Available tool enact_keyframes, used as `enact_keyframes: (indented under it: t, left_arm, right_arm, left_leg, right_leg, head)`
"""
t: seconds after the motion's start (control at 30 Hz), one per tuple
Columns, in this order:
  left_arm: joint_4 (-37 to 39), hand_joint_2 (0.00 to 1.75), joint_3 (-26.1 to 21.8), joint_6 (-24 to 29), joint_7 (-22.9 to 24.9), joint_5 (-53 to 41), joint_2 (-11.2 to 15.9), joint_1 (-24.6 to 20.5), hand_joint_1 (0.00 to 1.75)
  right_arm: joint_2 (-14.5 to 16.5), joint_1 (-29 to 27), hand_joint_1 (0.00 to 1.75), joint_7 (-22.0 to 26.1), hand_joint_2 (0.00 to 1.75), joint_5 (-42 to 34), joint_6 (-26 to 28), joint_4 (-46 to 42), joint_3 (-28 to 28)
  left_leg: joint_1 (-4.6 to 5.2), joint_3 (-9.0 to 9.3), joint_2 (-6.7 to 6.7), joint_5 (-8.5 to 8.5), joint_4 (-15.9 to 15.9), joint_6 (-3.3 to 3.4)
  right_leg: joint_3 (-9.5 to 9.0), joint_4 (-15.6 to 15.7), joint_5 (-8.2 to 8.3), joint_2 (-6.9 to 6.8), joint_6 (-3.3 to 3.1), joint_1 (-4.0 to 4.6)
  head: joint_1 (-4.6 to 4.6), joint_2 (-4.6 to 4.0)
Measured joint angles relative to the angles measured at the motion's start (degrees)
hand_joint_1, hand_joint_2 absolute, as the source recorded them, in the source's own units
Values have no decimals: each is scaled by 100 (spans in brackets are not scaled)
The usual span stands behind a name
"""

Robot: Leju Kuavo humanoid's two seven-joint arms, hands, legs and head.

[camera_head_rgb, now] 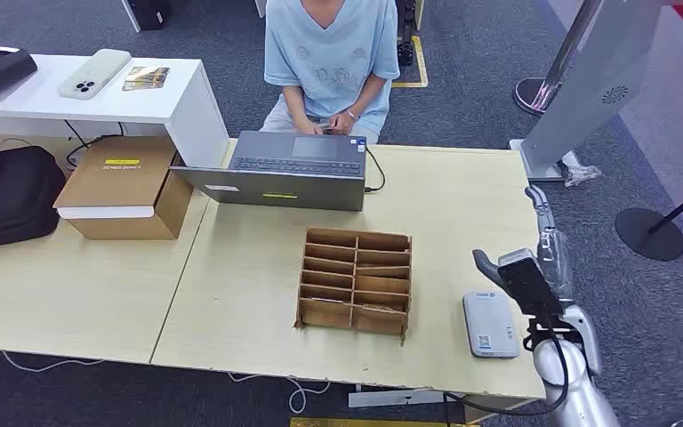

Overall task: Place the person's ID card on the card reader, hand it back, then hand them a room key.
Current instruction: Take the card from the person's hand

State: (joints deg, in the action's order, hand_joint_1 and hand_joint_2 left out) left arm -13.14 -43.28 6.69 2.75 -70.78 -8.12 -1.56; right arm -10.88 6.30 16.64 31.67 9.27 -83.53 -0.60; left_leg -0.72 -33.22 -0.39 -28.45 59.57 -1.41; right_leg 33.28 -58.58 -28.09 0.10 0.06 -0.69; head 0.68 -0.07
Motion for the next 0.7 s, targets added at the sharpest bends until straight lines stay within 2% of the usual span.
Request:
enact_keyframes:
  t: [0.7]
  left_arm:
    - [0,0,-7,4,0,-8,-1,-1,0]
  right_arm:
    - [19,74,0,-47,175,113,3,-3,-50]
  left_leg:
    - [0,0,-1,0,0,0]
  right_leg:
    - [0,0,0,-1,0,0]
  head:
    - [0,0]
